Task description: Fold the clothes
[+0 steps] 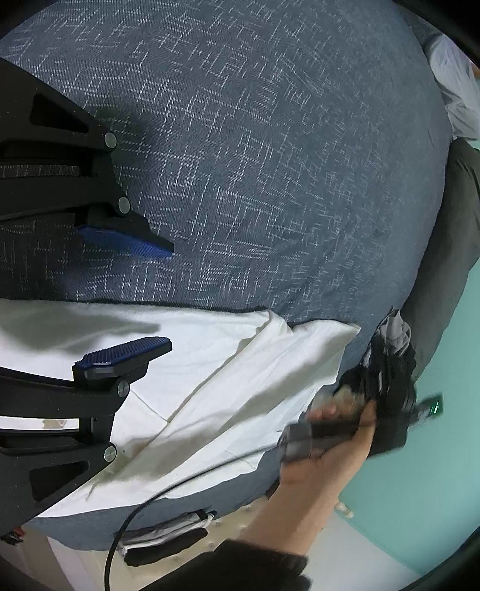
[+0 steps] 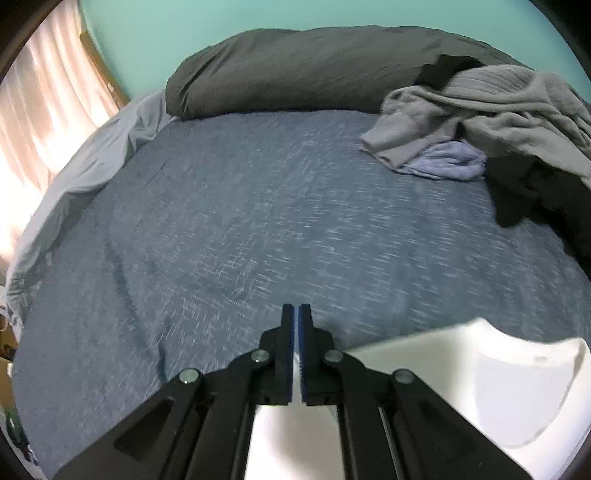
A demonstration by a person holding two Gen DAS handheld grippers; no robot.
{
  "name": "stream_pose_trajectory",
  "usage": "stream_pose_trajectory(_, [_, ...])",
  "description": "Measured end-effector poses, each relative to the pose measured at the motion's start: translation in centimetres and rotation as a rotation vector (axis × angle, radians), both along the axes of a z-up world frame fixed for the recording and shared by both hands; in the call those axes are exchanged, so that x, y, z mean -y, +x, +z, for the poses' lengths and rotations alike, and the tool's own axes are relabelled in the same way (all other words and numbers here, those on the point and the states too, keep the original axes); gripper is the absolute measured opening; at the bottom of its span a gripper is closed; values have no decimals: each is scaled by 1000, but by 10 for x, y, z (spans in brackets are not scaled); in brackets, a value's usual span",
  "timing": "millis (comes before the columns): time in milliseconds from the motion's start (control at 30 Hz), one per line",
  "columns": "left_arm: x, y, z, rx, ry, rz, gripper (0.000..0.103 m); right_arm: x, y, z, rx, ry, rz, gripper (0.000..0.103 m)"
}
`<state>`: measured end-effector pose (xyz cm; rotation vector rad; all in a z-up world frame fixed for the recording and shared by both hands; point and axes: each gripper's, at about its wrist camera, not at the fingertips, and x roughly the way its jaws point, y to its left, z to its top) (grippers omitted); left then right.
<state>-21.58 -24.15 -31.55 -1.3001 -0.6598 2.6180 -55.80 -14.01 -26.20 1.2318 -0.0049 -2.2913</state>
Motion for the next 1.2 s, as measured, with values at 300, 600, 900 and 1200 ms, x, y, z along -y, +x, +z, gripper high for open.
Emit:
stream_pose_trajectory(300, [-1, 6, 6, -8, 0, -8, 48, -128, 63, 24, 9, 0, -68, 2])
stream_pose_trajectory(600, [-7, 30, 18, 5, -40, -35, 49, -257, 189, 35, 75, 4, -120, 3])
stream_pose_trajectory(900, [-22, 70, 44, 75, -98, -121, 48, -354, 294, 34, 144, 7, -191, 12])
stream_pose_trajectory(1200, [-25, 112, 52, 107, -120, -99, 48, -386, 304, 20, 147, -94, -272, 31])
